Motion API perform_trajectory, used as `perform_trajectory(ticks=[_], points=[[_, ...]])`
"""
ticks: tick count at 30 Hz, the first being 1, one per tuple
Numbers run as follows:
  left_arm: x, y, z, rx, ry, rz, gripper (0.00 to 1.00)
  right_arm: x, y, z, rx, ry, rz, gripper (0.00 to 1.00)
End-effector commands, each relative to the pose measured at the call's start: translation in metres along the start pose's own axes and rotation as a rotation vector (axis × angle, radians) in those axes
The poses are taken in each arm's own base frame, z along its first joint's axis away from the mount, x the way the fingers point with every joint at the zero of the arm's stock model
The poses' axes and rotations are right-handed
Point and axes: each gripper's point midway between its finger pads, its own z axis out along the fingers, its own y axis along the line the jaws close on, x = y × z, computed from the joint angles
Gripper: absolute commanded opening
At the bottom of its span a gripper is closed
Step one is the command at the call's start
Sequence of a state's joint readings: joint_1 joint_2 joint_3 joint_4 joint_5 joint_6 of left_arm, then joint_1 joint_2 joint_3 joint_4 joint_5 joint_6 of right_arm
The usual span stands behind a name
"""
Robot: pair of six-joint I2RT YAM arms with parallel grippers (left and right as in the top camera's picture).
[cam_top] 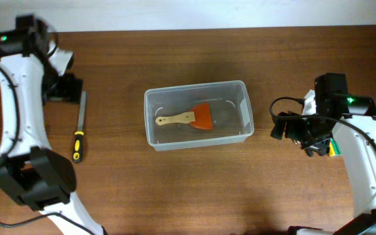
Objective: Pack container
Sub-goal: 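Lift the scraper with the left gripper and drop it into the clear box, then grasp the yellow-black file by its handle with the left gripper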
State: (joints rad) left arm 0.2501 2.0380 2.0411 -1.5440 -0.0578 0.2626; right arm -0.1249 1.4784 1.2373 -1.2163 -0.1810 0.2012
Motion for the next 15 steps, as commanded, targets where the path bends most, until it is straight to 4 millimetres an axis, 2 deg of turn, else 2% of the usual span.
perform_trajectory(ticks=[1,4,7,12,15], points=[[0.016,-0.003,0.049,0.108,0.101,-0.111,0.80,-0.004,-0.002,-0.005,0.007,-0.021,-0.005,0.98],[0.019,-0.001,0.085,0.109,0.101,-0.108,0.80,-0.005,-0.002,-0.005,0.006,-0.022,-0.006,0.99],[0.020,-0.006,0.111,0.104,0.094,-0.079,0.80,-0.005,-0.002,-0.005,0.006,-0.024,-0.006,0.99],[0.033,-0.007,0.146,0.070,0.111,-0.072,0.80,-0.005,-0.002,-0.005,0.006,-0.024,-0.006,0.99],[0.032,-0.007,0.160,0.063,0.089,-0.072,0.80,-0.005,-0.002,-0.005,0.006,-0.024,-0.006,0.98]])
